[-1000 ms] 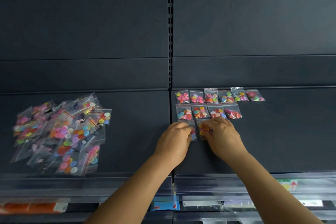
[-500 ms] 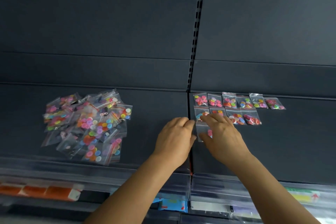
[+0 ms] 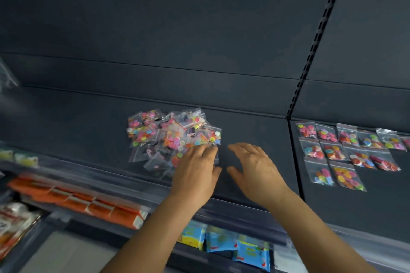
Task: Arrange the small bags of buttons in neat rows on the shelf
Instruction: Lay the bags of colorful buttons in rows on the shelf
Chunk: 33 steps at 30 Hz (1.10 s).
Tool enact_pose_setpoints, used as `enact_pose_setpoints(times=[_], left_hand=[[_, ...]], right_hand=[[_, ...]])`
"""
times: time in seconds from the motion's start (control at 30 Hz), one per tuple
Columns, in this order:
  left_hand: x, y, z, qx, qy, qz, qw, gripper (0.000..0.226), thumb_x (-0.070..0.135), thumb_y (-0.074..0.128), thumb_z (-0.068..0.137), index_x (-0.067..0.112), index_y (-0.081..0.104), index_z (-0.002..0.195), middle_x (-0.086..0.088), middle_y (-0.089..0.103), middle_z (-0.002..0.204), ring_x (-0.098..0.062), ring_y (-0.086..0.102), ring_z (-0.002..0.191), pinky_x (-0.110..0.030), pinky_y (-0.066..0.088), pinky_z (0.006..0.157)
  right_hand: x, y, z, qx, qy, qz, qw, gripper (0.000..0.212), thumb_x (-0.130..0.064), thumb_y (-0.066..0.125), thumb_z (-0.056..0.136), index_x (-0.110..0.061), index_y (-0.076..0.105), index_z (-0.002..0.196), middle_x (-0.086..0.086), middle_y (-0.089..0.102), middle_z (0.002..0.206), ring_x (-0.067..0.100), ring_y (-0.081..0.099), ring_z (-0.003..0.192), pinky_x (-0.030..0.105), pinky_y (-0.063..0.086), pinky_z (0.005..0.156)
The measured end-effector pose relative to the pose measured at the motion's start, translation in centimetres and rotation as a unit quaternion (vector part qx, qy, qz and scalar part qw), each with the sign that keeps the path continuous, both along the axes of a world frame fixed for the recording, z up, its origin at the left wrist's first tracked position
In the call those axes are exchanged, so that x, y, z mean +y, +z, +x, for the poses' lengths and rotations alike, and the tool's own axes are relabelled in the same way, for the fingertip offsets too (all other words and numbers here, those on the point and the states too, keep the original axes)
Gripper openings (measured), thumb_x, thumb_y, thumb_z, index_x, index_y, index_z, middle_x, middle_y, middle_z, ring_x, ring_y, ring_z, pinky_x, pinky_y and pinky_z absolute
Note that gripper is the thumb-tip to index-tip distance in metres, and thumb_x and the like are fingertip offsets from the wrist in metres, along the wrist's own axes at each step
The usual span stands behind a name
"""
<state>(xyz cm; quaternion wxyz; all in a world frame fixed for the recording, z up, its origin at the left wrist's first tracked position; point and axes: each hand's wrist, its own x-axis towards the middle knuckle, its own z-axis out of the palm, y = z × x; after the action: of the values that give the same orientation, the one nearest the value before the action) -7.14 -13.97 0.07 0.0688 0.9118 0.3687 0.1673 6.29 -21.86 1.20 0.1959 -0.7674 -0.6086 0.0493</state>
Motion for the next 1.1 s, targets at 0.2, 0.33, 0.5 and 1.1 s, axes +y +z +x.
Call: enact_pose_setpoints(times=[0.2,0.33,0.5,1.1], left_hand=[[3.3,-0.8,-2.6,0.012,0.035,-0.021,0.999,0.051,0.03,0.047,0.096,0.017,0.034,0.144,0.002,0.041,0.144,-0.017,0.035,0.131,-0.03,0.029,0.108],[5.3,-1.0,-2.4,0.009,0.041,-0.03,0.999,0.045,0.027,0.045,0.098,0.017,0.039,0.142,0.0,0.045,0.14,-0.02,0.037,0.127,-0.031,0.032,0.105],[6.9,-1.2,-1.2,0.031,0.06,-0.035,0.997,0.045,0.026,0.048,0.097,0.016,0.041,0.14,-0.004,0.049,0.135,-0.025,0.035,0.127,-0.036,0.029,0.107],[8.7,-1.4,-2.3,-0.082,0.096,-0.097,0.987,0.027,0.023,0.067,0.084,0.013,0.055,0.106,-0.003,0.059,0.104,-0.022,0.052,0.103,-0.028,0.042,0.078]], right_hand=[[3.2,-1.2,-2.5,0.028,-0.003,-0.023,0.999,0.05,-0.031,0.053,0.093,-0.019,0.04,0.14,-0.001,0.046,0.14,0.021,0.038,0.13,0.03,0.031,0.107],[5.2,-1.8,-2.9,0.041,-0.024,-0.041,0.998,0.044,-0.026,0.05,0.093,-0.017,0.044,0.136,0.003,0.049,0.136,0.023,0.04,0.127,0.031,0.034,0.103],[7.6,-2.1,-2.7,0.055,-0.071,-0.042,0.995,0.038,-0.025,0.049,0.093,-0.016,0.047,0.13,0.006,0.054,0.127,0.026,0.043,0.121,0.032,0.039,0.093],[13.2,-3.2,-2.3,0.224,-0.217,0.058,0.948,0.012,-0.025,0.054,0.089,-0.015,0.058,0.084,0.003,0.062,0.078,0.022,0.057,0.077,0.026,0.042,0.055]])
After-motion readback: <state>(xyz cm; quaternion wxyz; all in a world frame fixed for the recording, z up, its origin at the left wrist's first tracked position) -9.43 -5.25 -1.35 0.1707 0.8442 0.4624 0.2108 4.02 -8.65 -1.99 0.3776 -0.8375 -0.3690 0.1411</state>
